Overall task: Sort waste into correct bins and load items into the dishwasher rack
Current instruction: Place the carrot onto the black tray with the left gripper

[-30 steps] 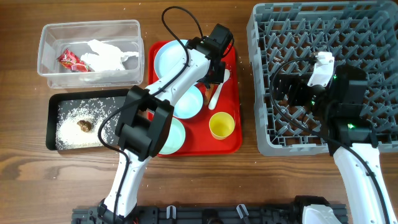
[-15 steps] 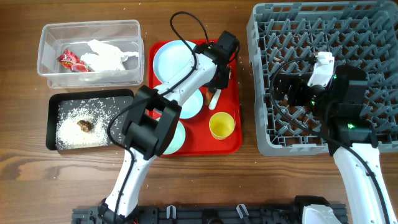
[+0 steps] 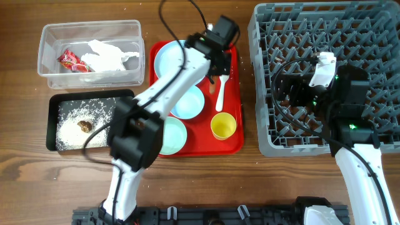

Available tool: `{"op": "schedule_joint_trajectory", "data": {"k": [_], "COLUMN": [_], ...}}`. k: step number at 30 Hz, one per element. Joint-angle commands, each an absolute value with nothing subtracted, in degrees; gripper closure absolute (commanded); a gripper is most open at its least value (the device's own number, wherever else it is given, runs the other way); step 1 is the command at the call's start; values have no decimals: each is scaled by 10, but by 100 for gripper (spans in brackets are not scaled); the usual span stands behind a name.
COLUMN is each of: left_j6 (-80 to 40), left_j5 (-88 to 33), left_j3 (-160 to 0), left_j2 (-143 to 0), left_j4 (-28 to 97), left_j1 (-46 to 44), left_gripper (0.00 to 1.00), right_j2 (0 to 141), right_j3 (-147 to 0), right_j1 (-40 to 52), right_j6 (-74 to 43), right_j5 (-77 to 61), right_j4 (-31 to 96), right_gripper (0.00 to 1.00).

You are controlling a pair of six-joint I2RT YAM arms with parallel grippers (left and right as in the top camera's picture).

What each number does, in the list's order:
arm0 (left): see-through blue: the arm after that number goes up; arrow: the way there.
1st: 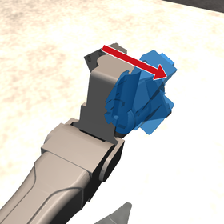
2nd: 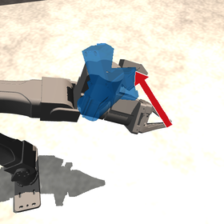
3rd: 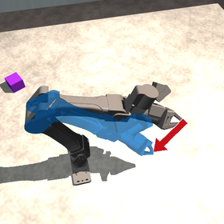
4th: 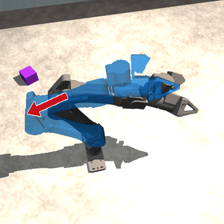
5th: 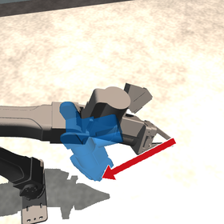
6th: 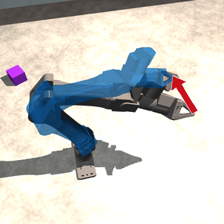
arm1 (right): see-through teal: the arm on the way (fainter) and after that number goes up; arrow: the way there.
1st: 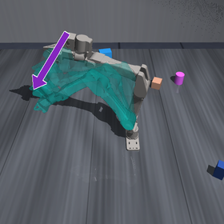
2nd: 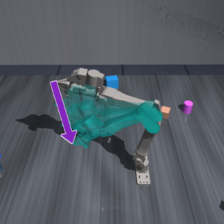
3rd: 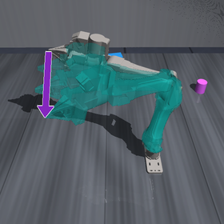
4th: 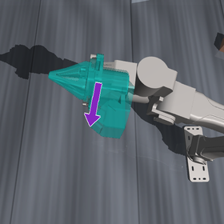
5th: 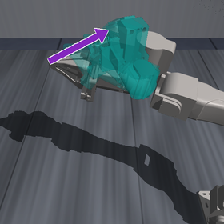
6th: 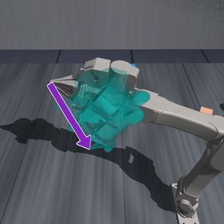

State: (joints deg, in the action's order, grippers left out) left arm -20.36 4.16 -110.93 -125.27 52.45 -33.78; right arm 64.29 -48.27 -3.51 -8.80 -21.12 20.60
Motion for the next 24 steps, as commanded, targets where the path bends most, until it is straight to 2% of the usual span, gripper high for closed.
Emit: {"op": "schedule_joint_trajectory", "data": {"k": [1, 6, 10, 13, 16, 19, 24], "left_j6": [-240, -355, -396, -446, -572, -595, -608], "left_j5": [42, 56, 61, 83, 163, 166, 149], "left_j3": [-1122, -1121, -1120, -1119, -1103, -1026, -812], "left_j2": [-1171, -1111, -1110, -1110, -1109, -1109, -1109], "left_j4": [573, 753, 811, 844, 909, 886, 661], "left_j1": [-293, -127, 28, 103, 154, 152, 145], "left_gripper": [96, 96, 96, 96, 96, 96, 95], "right_j2": [643, 643, 643, 643, 643, 644, 670], "right_j3": [-494, -495, -494, -494, -494, -494, -494], "right_j1": [-32, -32, -32, -32, -32, -32, -32], "right_j6": [-91, -91, -91, -91, -91, -91, -92], "right_j5": [-205, -205, -205, -203, -192, -192, -193], "right_j4": [206, 205, 204, 204, 205, 204, 204], "right_gripper": [1, 1, 1, 0, 1, 0, 1]}}
